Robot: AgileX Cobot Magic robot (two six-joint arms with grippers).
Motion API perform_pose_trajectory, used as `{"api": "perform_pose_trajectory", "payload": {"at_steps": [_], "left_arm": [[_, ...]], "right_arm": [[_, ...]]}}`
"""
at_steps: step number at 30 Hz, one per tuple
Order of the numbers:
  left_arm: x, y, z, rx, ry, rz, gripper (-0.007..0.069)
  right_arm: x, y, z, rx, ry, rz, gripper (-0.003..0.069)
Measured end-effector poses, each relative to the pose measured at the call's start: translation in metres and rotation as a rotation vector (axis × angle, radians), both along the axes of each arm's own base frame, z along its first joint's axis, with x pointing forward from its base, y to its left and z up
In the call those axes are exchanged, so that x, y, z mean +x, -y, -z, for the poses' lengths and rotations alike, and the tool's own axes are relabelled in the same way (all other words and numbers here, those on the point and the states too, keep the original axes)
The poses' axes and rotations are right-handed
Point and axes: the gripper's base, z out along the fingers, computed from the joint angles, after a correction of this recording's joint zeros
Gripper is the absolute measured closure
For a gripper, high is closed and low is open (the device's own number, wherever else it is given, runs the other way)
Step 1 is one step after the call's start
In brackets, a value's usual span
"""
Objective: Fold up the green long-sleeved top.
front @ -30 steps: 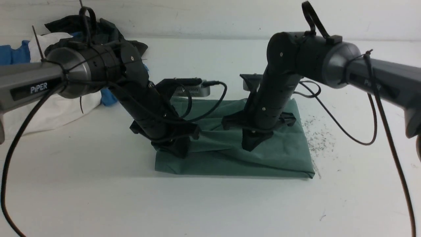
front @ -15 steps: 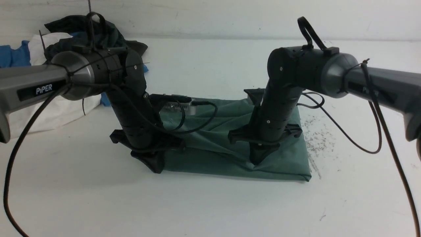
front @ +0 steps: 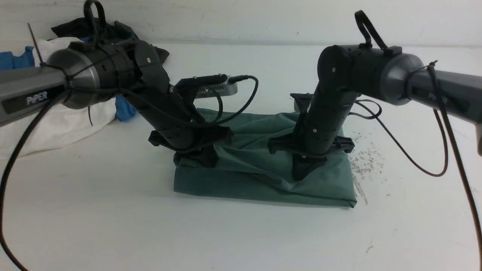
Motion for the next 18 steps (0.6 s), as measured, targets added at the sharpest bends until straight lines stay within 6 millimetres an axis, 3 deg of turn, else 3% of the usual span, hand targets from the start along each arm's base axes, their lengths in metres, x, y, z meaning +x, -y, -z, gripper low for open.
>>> {"api": "perform_pose_trajectory", "payload": {"at_steps": [5,13,18], "left_arm": [[-0.004,0.000,0.021,0.036,-0.115,0.028,0.0629],[-0.013,-0.018,0.026,0.241,-0.223,-0.012,0.0629],[-0.015,-0.021,0.018,0.259,-0.221,-0.029,0.0629]], "right_arm": [[0.004,0.009,0.000,0.011,-0.005,0.029,0.0673],[0.004,0.008,0.000,0.018,-0.007,0.029,0.0673],[0.004,0.007,-0.001,0.030,-0.010,0.022,0.0673]]}}
